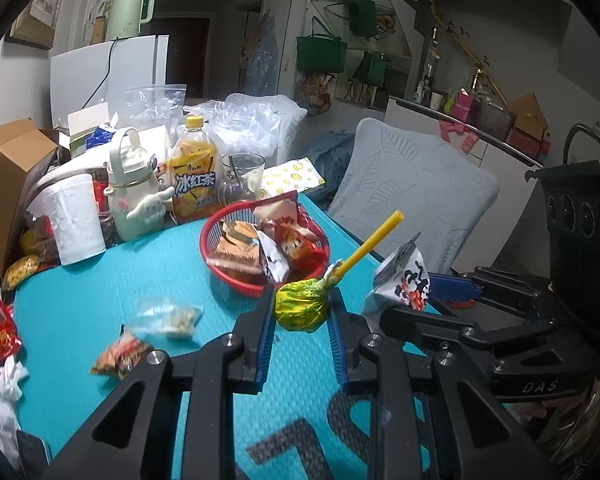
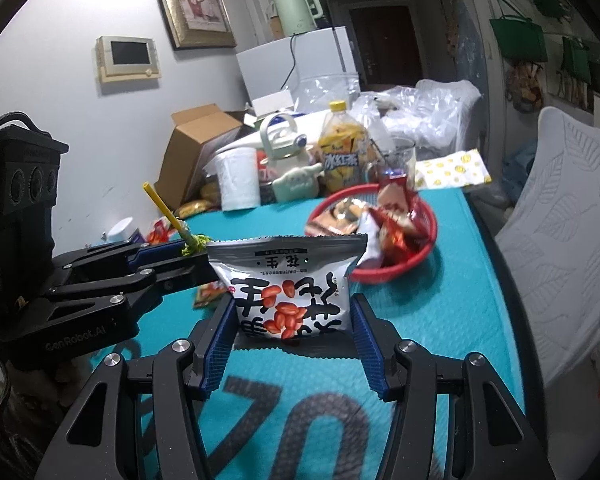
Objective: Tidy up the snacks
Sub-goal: 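Carry the lollipop and peanut packet over the red basket with both tools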
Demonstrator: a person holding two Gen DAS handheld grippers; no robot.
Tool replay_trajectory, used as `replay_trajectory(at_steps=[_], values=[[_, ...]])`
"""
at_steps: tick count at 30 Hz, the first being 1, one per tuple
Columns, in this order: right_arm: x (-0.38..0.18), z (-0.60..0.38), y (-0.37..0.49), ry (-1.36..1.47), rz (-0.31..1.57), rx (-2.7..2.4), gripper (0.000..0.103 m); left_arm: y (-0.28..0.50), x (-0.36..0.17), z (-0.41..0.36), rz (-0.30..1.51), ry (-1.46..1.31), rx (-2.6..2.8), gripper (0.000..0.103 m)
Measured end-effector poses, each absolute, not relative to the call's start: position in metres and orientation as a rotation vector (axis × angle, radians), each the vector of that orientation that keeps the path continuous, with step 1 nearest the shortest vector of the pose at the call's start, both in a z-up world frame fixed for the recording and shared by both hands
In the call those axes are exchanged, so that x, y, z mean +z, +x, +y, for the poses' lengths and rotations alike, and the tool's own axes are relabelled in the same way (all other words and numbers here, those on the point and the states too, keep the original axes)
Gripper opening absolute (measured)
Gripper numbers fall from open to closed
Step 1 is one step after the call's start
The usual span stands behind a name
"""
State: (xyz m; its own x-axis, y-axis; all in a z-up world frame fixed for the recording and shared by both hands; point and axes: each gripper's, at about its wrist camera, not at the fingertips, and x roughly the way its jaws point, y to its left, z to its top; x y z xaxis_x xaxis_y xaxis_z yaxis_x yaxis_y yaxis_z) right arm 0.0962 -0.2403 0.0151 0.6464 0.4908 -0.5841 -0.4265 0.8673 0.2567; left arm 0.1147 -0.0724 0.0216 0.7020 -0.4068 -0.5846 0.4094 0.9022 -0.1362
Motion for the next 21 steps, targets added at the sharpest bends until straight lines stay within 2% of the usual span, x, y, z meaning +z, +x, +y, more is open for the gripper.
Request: replay_trajectory(at_steps=[21], values=[[-0.012,-0.280,0.186,0.116,0.728,0.432,0.055,0.229,-0.030,-0.115,0.790,0.010,-0.474,0.024]])
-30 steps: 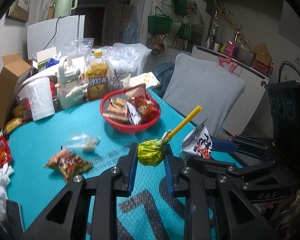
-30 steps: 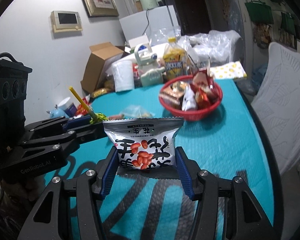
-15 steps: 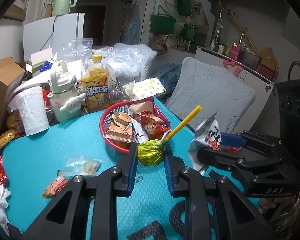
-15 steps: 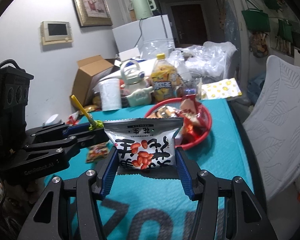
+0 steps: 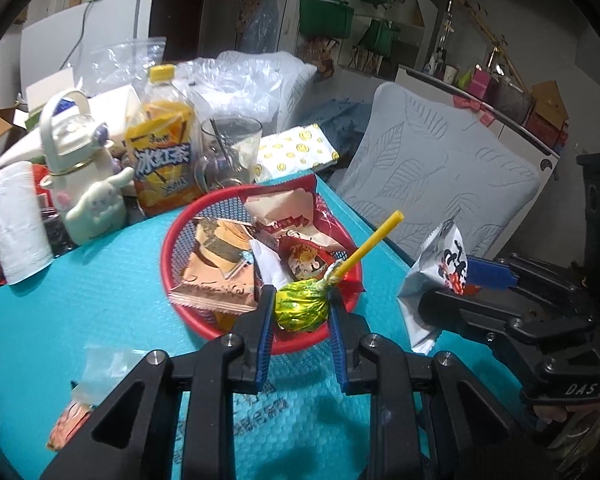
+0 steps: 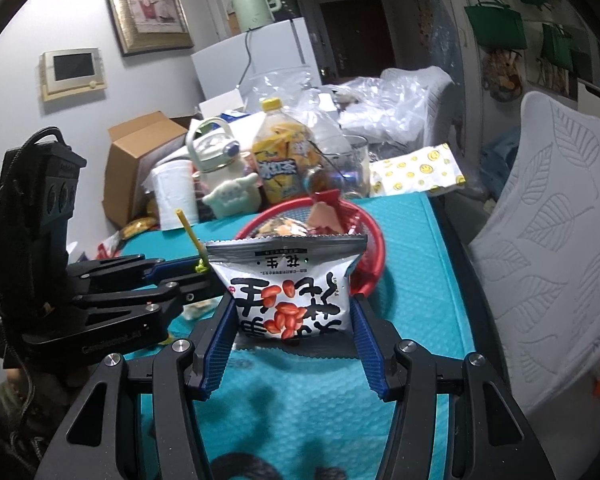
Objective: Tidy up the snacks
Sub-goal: 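Carry the lollipop and peanut packet over the red basket with both tools, then lower both items into the basket and open both tools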
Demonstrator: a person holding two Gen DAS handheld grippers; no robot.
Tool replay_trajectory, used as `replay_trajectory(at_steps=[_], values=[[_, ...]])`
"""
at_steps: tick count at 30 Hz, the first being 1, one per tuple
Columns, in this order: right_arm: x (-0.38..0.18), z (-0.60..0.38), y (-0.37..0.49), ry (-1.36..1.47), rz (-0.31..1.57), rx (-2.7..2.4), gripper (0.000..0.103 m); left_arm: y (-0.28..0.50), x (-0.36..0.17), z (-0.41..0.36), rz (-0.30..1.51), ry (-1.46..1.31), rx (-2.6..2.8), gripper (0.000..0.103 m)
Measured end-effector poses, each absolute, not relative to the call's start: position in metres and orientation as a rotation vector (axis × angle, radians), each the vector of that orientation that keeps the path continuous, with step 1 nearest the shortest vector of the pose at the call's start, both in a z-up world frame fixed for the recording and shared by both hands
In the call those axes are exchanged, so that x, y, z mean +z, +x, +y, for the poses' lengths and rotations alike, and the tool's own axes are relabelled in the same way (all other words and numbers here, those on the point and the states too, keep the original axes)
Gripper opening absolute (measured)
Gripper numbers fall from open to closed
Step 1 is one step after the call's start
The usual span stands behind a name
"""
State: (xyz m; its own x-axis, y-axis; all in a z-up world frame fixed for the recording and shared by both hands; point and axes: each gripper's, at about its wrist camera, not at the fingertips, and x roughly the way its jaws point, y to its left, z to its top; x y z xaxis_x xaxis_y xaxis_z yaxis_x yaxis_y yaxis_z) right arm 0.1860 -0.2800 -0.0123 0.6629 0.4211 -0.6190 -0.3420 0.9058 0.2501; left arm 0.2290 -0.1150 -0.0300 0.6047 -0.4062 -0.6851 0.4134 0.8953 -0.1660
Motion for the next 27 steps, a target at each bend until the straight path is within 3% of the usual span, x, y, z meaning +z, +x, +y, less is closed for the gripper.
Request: replay_trajectory(at_steps=[18,21,23,27], values=[[-0.032,-0.298,0.211,0.144,0.767,0.403,0.055,0.260,-0.058,-0.132,0.888,0.025,-0.462,0.027],[-0.032,-0.299,0.211,0.140,0.770,0.395,0.055,0.262,-0.061,-0.129,0.902,0.013,-0.452,0.056],[-0.032,-0.299,0.210,0.137,0.769,0.393,0.055,0.261,-0.061,-0.129,0.905,0.007,-0.457,0.090],[-0.030,-0.298,0.210,0.134,0.767,0.392,0.055,0.257,-0.055,-0.124,0.877,0.016,-0.419,0.093]])
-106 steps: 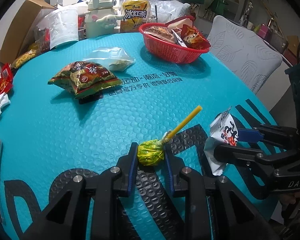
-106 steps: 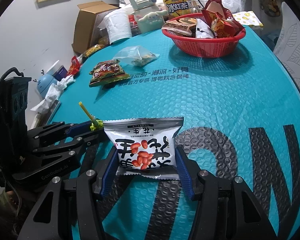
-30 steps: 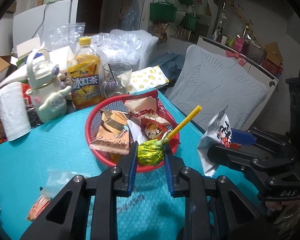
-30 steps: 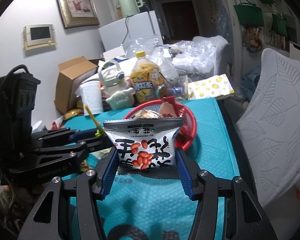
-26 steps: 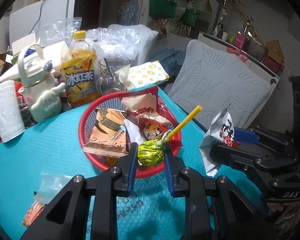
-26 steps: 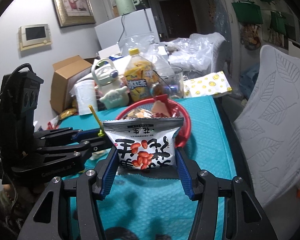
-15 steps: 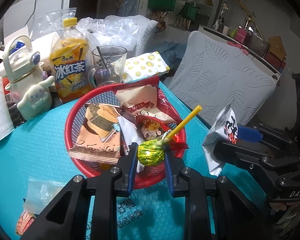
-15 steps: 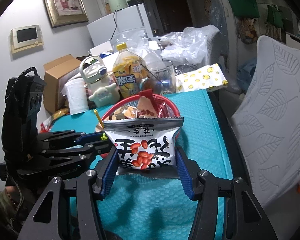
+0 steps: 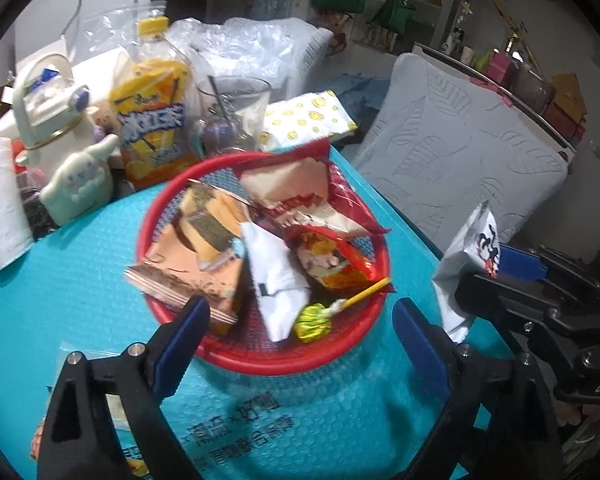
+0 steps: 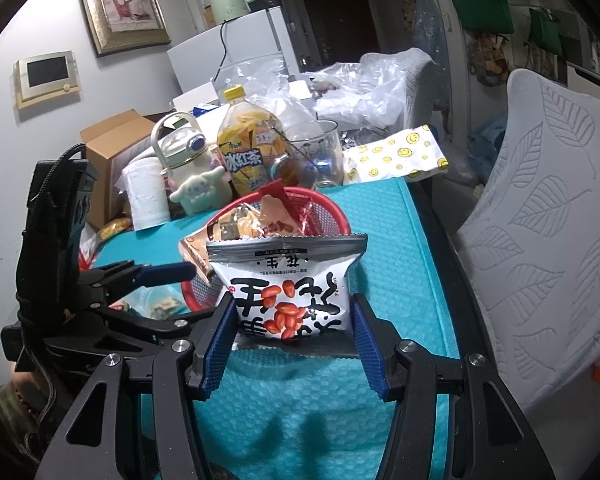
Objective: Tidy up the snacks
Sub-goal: 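Lower both items into the basket and open both tools, then move both open tools back toward the cereal packet and zip bag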
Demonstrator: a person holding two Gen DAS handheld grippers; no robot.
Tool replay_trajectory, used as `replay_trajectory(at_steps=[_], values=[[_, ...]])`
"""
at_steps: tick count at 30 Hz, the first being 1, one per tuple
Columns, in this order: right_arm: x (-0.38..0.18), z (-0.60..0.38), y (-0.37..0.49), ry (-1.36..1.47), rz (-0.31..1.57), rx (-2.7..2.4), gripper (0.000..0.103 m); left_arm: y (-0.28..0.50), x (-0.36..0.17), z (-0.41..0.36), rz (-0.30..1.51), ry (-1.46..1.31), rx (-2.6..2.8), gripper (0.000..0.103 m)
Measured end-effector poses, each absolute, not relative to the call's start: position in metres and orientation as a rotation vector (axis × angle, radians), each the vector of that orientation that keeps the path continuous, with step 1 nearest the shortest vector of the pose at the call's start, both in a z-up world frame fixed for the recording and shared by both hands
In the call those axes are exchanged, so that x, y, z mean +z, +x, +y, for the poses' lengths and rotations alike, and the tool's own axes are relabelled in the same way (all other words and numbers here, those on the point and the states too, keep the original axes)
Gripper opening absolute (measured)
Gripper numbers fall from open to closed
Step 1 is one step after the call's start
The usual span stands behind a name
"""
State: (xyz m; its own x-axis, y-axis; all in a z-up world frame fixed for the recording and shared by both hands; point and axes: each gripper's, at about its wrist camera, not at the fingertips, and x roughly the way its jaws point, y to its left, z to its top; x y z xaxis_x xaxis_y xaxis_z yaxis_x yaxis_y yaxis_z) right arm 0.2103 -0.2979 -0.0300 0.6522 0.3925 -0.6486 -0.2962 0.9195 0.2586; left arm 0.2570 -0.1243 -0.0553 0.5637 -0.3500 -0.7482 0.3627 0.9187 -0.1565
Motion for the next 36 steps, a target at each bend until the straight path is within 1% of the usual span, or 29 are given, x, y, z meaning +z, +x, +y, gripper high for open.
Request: replay_trajectory(at_steps=[8,15,20,23,26,28,36], values=[[-0.020,-0.285,0.216,0.119,0.745,0.417,0.055,0.250,-0.038,-0.099,0.816,0.017,-0.330,0.093],[-0.011,-0.250,0.234,0.063,0.712,0.492,0.055,0.252,-0.027,-0.060,0.790,-0.006,-0.226,0.093],[-0.018,-0.223,0.254,0.024,0.729,0.538,0.055,0.254,-0.027,-0.036,0.777,-0.011,-0.153,0.093],[-0.031,-0.206,0.264,-0.022,0.764,0.543,0.056,0.257,-0.032,-0.026,0.787,-0.022,-0.127,0.093],[-0.048,-0.197,0.271,-0.066,0.805,0.497,0.060,0.257,-0.036,-0.020,0.799,-0.024,-0.120,0.093],[-0.054,-0.197,0.273,-0.069,0.816,0.479,0.064,0.255,-0.037,-0.020,0.799,-0.023,-0.123,0.093],[-0.046,-0.203,0.270,-0.061,0.808,0.466,0.064,0.247,-0.032,-0.023,0.785,-0.017,-0.143,0.093]])
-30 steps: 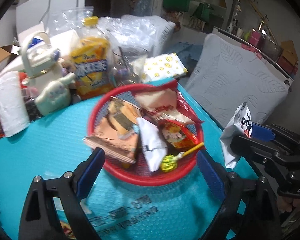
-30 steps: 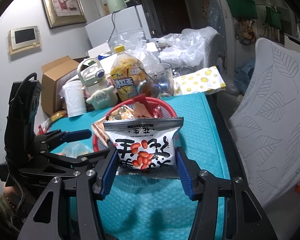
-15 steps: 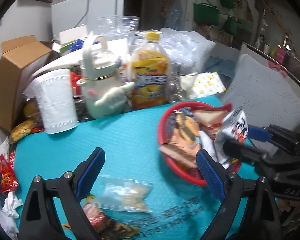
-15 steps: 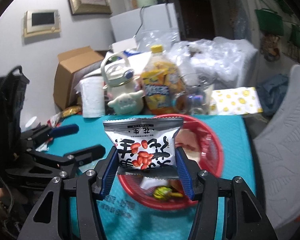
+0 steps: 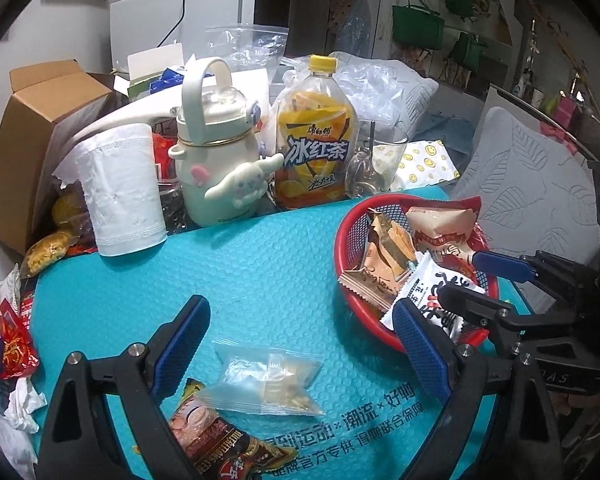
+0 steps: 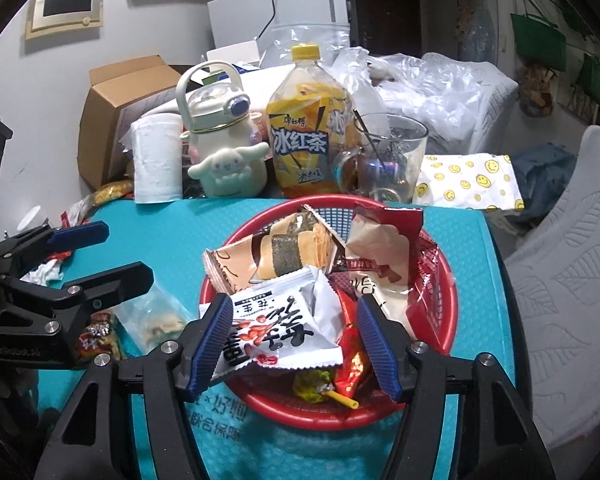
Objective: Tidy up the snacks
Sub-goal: 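Move both open tools back toward the cereal packet and zip bag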
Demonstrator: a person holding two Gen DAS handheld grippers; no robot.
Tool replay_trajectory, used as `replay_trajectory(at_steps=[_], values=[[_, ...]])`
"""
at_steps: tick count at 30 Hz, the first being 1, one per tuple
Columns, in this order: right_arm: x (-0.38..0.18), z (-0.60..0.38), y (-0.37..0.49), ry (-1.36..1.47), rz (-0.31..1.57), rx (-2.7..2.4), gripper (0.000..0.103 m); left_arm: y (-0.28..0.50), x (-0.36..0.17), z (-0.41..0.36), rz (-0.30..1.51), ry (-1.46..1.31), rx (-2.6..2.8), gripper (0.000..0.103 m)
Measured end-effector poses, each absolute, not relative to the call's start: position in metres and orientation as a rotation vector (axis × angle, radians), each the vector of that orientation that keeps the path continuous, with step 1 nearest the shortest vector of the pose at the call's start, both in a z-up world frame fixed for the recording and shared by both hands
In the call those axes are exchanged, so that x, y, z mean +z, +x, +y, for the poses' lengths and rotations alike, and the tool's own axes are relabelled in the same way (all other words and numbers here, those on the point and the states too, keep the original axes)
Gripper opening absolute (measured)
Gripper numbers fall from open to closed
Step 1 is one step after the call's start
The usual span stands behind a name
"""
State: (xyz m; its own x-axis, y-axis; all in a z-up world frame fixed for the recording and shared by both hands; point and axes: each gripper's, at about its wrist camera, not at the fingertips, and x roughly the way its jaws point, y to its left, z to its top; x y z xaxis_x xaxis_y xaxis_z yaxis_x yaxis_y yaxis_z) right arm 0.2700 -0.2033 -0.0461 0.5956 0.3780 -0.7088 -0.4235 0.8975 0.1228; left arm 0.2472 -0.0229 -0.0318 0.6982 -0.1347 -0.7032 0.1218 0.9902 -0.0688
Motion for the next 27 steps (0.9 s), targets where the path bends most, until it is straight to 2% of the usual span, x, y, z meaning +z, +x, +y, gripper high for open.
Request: replay_trajectory(at_steps=[13,27], values=[[-0.008,-0.199,0.239,-0.050,0.736,0.481,0.064,0.204,0.011,-0.018,0.697,-0.010,-0.141,0.093],[0.052,-0.183,0.166,-0.073,0.599,0.535,0.064,0.124,0.061,-0.004,0.576,0.018,-0.123,0.093]])
